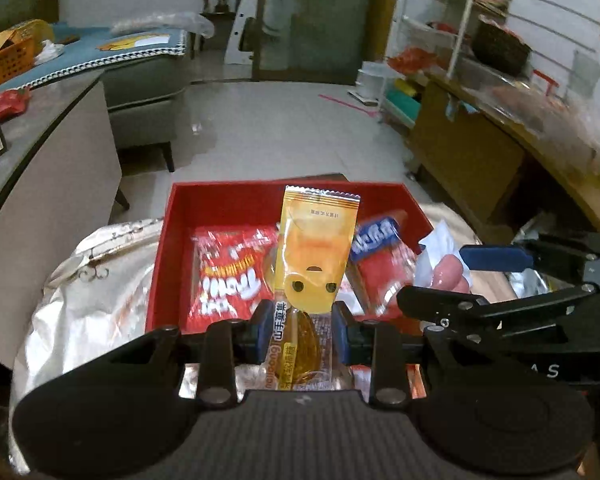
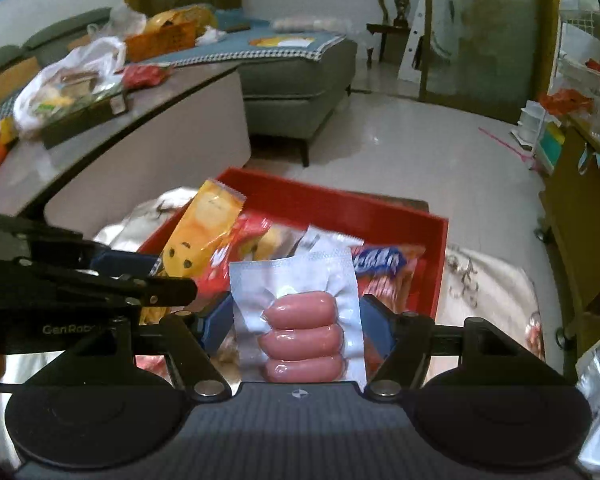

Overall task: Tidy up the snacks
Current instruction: 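Lift both packs and carry them over the red box, then lower both packs into the red box and open both tools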

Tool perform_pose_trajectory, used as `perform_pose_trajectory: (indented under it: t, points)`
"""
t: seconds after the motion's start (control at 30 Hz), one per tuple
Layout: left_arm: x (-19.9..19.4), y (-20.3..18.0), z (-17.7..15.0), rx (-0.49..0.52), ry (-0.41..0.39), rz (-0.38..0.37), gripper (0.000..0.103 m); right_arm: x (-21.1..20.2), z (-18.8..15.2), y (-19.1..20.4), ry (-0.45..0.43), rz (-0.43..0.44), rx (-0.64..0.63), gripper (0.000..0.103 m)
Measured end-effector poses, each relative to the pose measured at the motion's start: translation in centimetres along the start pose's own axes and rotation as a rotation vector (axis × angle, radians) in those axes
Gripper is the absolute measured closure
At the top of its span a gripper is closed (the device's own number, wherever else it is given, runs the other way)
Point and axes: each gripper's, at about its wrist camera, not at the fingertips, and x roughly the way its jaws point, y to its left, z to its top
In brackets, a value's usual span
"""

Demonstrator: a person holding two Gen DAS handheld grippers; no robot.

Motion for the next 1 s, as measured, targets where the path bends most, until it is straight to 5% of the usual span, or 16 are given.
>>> perform_pose_trajectory:
  t: [1.0]
  points:
    - [7.8, 1.1, 3.0, -0.005, -0.008, 0.116, 0.077, 7.9, 1.8, -2.4, 0.021, -0.068, 0.048, 0.028]
